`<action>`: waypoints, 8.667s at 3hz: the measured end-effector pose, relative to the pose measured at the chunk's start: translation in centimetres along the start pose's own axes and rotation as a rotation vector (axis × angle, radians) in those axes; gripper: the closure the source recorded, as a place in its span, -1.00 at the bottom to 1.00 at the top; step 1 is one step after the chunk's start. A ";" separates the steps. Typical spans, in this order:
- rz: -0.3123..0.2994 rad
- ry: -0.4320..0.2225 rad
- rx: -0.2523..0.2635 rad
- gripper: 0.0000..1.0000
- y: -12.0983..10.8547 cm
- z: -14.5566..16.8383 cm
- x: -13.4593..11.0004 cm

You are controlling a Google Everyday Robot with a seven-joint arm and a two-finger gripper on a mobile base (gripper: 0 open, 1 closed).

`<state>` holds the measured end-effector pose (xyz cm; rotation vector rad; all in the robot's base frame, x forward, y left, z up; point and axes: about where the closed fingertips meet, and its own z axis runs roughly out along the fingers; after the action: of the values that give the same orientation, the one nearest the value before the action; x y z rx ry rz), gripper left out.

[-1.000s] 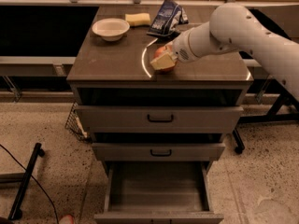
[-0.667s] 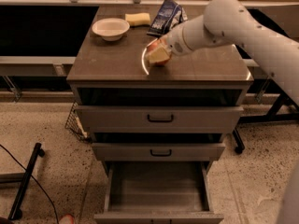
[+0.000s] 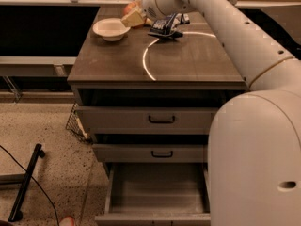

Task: Move apple near sponge

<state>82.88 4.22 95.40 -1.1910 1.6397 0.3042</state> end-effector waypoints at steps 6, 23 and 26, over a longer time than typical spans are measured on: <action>-0.055 -0.054 0.271 1.00 -6.9 8.4 -2.8; 0.140 -0.137 0.591 0.65 -16.1 12.4 5.2; 0.119 -0.127 0.592 -0.74 -15.8 13.1 5.4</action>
Offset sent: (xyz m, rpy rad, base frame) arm 0.0687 0.0457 0.0001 0.0001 -0.1261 -0.0067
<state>103.53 2.81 90.69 -0.6161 1.5410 -0.0383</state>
